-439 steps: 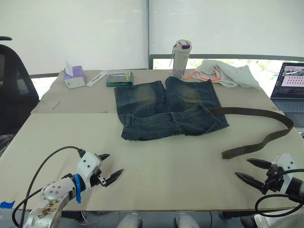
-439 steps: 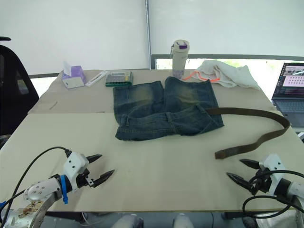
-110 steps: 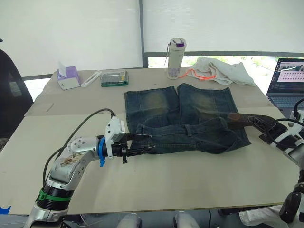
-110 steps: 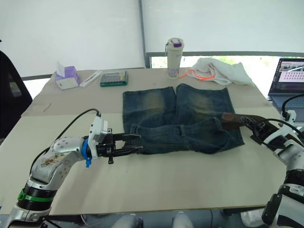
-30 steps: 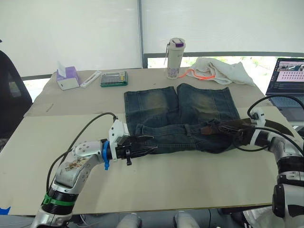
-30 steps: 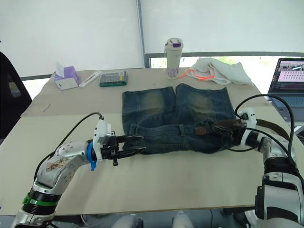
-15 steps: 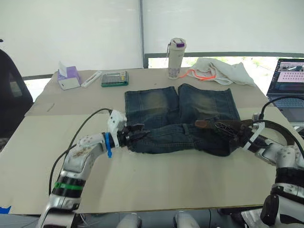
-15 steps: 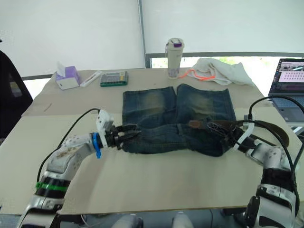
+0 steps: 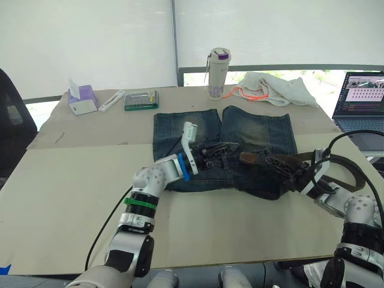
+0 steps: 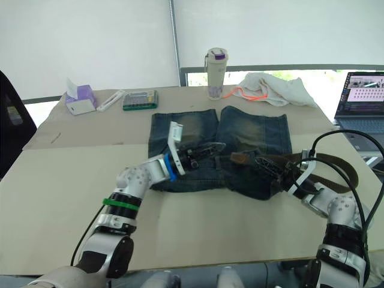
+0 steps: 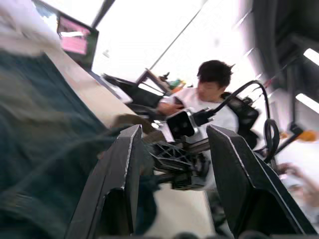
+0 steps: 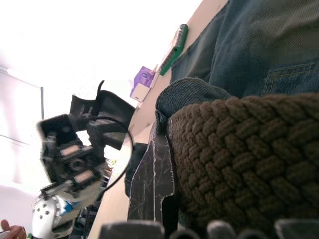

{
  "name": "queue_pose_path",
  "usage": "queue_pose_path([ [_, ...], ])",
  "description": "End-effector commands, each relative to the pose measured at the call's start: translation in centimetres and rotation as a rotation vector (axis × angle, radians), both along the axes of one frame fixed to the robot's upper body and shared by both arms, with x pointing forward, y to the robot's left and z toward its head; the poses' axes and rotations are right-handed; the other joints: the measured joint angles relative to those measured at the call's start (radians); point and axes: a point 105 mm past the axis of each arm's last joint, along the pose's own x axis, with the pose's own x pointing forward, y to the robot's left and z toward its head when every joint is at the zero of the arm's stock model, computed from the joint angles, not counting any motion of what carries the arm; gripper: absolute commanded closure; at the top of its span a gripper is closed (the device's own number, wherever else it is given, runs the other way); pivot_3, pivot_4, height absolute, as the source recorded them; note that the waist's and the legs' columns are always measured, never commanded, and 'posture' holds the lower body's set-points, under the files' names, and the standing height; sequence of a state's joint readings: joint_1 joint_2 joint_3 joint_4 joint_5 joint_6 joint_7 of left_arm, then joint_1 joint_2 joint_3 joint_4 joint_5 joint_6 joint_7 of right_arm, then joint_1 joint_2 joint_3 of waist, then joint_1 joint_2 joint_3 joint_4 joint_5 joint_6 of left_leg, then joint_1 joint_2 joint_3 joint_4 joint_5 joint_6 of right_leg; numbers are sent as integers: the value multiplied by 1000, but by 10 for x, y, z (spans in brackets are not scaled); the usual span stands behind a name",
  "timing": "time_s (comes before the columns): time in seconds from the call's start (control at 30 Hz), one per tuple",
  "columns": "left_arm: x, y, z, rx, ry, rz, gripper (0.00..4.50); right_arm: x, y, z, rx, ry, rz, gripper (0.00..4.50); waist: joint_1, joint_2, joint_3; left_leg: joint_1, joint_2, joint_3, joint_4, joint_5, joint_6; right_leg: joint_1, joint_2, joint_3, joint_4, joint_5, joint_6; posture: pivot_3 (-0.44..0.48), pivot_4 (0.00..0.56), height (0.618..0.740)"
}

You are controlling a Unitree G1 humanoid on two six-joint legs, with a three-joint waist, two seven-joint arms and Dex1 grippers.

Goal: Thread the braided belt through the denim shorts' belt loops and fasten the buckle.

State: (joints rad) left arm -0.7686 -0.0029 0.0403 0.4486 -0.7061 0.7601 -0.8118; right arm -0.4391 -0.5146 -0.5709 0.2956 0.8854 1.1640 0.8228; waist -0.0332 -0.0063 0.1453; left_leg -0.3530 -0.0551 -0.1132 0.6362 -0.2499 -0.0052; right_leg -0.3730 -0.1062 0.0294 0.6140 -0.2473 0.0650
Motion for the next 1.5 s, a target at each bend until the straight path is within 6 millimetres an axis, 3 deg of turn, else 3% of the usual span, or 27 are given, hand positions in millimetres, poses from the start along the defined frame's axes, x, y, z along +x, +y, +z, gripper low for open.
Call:
queue_pose_path([
  [0.03, 3, -9, -1, 4, 43, -7, 2298, -7, 5, 21, 47, -97, 42, 4500, 0, 0, 0, 0, 0, 0, 0, 0, 0, 0, 0, 0, 0, 0, 0, 0, 150, 740],
  [0.23, -1, -25, -11, 17, 71, -28, 2298, -14, 10, 21, 34, -126, 67, 4500, 4, 0, 0, 0, 0, 0, 0, 0, 0, 0, 0, 0, 0, 0, 0, 0, 150, 740],
  [0.5, -2, -35, -4, -39, 94, -37, 2298, -17, 14, 14, -23, -126, 80, 4500, 12, 0, 0, 0, 0, 0, 1, 0, 0, 0, 0, 0, -1, 0, 1, 0, 150, 740],
  [0.6, -3, -38, -5, -38, 91, -40, 3004, -15, 11, 14, -32, -126, 69, 4500, 14, 0, 0, 0, 0, 0, 1, 0, 0, 0, 0, 1, -1, 0, 1, 0, 150, 740],
  [0.73, -9, -41, -7, -26, 74, -69, 4477, -16, 11, 14, -52, -132, 71, 4500, 15, 0, 0, 0, 0, 1, 1, 0, 0, 0, 0, 1, -1, 0, 1, 0, 150, 740],
  [0.9, -11, -41, -10, -23, 75, -72, 4477, -12, 8, 12, -83, -147, 39, 4500, 15, -1, 0, 0, 0, 1, 1, 0, 0, 0, 0, 1, -1, 0, 1, 0, 150, 740],
  [1.17, 6, -32, -19, 51, 56, 48, 4500, -17, -31, 28, -244, -290, -123, 1757, 22, -1, 1, -1, -1, 1, 1, 0, 0, 0, -1, 1, -1, 0, 1, 0, 150, 740],
  [1.33, 19, -25, -24, 137, -19, 158, 4500, -44, -47, 23, -578, -357, -108, 48, 28, -4, 2, -1, -2, 1, 1, 0, 0, 0, -1, 0, -2, -2, 5, 0, 150, 740],
  [1.5, 22, -25, -19, 129, -47, 174, 4500, -44, -48, 7, -850, -377, -115, 48, 15, -6, 4, 0, -1, 3, 1, 0, 0, 1, -1, 2, -2, -5, 12, 0, 150, 740],
])
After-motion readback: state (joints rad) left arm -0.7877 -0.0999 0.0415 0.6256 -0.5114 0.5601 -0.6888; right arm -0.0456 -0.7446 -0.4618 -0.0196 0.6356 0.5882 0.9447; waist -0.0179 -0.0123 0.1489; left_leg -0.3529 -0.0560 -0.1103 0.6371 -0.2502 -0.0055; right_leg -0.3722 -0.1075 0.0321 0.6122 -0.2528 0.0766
